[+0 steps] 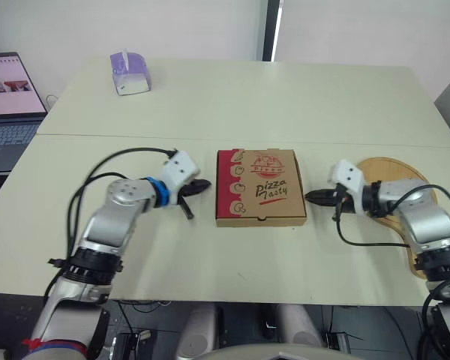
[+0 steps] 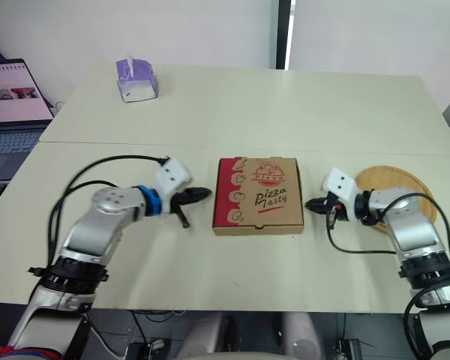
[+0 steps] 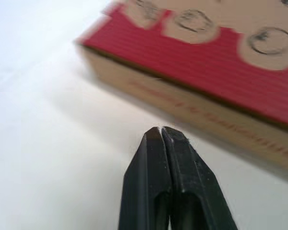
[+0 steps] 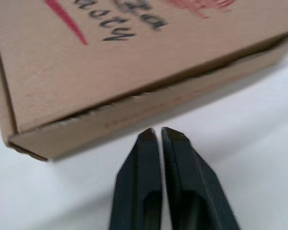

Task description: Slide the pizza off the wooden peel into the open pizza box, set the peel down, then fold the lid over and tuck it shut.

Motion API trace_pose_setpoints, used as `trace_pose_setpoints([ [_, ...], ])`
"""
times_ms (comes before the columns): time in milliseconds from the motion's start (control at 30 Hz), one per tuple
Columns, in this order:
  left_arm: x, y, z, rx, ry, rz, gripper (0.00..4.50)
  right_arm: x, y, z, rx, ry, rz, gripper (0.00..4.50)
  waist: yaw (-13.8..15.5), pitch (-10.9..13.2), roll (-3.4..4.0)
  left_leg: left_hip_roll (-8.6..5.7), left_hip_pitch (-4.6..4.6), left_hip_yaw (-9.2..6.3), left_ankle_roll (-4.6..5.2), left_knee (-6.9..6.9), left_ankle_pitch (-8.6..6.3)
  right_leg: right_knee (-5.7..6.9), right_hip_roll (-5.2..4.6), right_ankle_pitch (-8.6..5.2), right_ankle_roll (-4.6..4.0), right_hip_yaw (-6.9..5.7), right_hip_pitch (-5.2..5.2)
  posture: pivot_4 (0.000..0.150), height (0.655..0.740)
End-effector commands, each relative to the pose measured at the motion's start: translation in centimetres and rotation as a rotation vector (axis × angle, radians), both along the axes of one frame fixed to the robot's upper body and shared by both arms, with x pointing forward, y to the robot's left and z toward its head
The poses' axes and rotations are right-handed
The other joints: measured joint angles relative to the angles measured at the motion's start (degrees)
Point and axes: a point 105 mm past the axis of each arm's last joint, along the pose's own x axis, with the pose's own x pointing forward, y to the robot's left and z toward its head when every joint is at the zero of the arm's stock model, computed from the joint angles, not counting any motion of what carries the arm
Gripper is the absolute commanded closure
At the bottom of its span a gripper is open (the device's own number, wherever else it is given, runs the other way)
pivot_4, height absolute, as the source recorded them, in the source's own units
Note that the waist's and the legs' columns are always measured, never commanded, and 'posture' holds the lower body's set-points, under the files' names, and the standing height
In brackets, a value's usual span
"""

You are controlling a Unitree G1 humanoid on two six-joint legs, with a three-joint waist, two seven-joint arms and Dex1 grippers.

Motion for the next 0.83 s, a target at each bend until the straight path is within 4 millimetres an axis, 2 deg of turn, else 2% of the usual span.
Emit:
trace_pose_setpoints([
  [33,-0.6,3.4,3.9,-0.090,-0.101,0.018,3.24,0.0,-1.9,5.9,0.059,-0.143,-0.009,2.77,-0.05,0.01,0.01,0.00,-0.01,0.01,0.00,0.00,0.00,-0.01,0.00,0.00,0.00,0.00,-0.01,0.150,0.7400],
  [133,-1.4,6.4,4.9,-0.108,-0.102,0.060,2.25,-0.1,-5.1,8.4,0.057,-0.199,-0.090,1.66,-0.05,0.01,0.01,0.01,-0.01,0.01,0.01,-0.01,-0.01,-0.04,0.00,0.00,0.00,-0.01,0.00,0.150,0.7400],
  [267,-2.9,12.4,5.8,-0.107,-0.091,0.188,0.92,-1.5,-12.1,11.7,0.075,-0.258,-0.278,0.20,0.09,0.03,0.03,0.00,-0.02,0.01,0.12,-0.01,-0.07,-0.07,-0.01,0.00,0.00,-0.02,0.02,0.150,0.7400],
  [300,-3.2,13.6,5.8,-0.102,-0.089,0.217,0.59,-2.0,-13.5,12.2,0.071,-0.267,-0.314,0.00,0.16,0.04,0.04,0.00,-0.01,0.02,0.18,-0.02,-0.10,-0.08,-0.01,0.00,0.00,-0.02,0.01,0.150,0.7400],
  [367,-4.2,16.9,5.9,-0.089,-0.082,0.310,0.02,-3.9,-17.8,12.5,0.020,-0.248,-0.436,0.00,0.26,0.05,0.07,0.00,-0.02,0.02,0.22,-0.05,-0.13,-0.11,-0.01,-0.01,-0.01,-0.04,0.01,0.150,0.7400],
  [433,-5.0,19.7,6.1,-0.091,-0.086,0.406,0.02,-5.5,-20.4,12.9,0.016,-0.225,-0.519,0.00,0.32,0.06,0.07,0.00,0.01,0.05,0.28,-0.13,-0.16,-0.14,-0.02,-0.02,-0.02,-0.04,0.01,0.150,0.7400],
  [500,-5.5,21.3,6.0,-0.075,-0.088,0.461,0.02,-6.2,-21.7,13.0,0.014,-0.217,-0.563,0.00,-0.06,0.05,0.07,0.02,0.12,0.17,0.29,-0.25,-0.16,-0.14,-0.02,-0.03,-0.03,0.03,0.03,0.150,0.7400],
  [567,-5.5,22.8,5.6,-0.011,-0.099,0.537,0.02,-6.9,-22.7,12.1,0.005,-0.174,-0.604,0.00,-0.18,0.05,0.07,0.03,0.52,0.27,0.31,-0.38,-0.17,-0.15,-0.03,-0.04,-0.03,0.10,0.30,0.150,0.7400],
  [667,-5.2,22.9,4.6,0.016,-0.056,0.547,0.02,-7.5,-23.2,10.7,-0.008,-0.124,-0.613,0.00,-0.35,0.05,0.08,0.06,0.68,0.33,0.32,-0.44,-0.17,-0.12,-0.01,-0.06,-0.03,0.13,0.41,0.150,0.7400],
  [833,-4.7,22.5,4.9,-0.007,-0.076,0.531,0.02,-6.6,-22.1,10.8,0.017,-0.139,-0.571,0.00,-0.56,0.07,0.11,0.08,0.67,0.46,0.31,-0.44,-0.17,-0.04,0.00,-0.05,-0.02,0.21,0.30,0.150,0.7400],
])
